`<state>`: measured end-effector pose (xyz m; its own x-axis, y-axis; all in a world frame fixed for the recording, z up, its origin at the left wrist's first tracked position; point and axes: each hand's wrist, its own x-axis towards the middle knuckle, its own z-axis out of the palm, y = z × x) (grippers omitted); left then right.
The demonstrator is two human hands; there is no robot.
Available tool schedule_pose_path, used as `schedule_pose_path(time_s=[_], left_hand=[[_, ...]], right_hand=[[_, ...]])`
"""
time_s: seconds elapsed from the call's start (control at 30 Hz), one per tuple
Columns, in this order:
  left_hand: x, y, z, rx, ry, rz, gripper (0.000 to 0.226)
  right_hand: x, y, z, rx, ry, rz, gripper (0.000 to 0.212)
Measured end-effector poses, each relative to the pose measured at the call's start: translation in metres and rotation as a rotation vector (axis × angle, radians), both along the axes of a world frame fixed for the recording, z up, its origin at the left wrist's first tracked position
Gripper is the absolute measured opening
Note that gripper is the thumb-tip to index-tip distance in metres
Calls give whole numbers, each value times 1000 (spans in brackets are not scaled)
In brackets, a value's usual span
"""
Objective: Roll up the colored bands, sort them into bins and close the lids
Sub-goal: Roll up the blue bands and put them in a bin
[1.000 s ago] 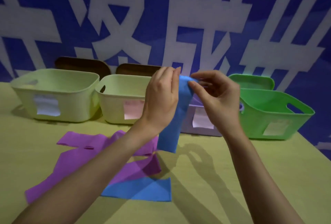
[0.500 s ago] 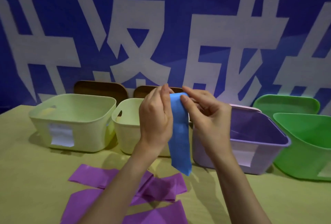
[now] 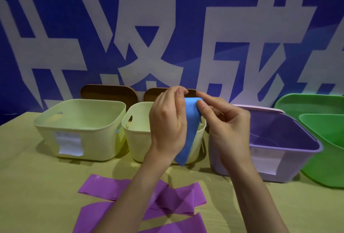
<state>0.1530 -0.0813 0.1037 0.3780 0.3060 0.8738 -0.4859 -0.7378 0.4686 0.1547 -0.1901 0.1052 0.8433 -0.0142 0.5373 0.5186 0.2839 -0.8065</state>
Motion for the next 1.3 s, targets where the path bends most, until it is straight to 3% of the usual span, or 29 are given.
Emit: schedule_pose_path(time_s=[0.4,0.6,0.77,1.0,1.13,1.3], left_hand=[[16,17,-11,214,-123,100,49],[15,21,-8,164,-120,13,36],[14,24,-6,66,-7,-133,41],[11,25,-3,-40,121,-240,50],[12,24,-4,-41,153,-238,54],[11,23,-6,57,85,-136,43]], right_hand=[[-3,-1,-6,-10,65,-46,17],[-5,2,-3,-158,-37,-60,14],[-4,0,0,-178,-134,-34,31],[-7,0,0,-276,-249,-115,23],[-5,-1,0,-288,-229,-161,22],[-3,1,-2,-204,-133,-165,15]])
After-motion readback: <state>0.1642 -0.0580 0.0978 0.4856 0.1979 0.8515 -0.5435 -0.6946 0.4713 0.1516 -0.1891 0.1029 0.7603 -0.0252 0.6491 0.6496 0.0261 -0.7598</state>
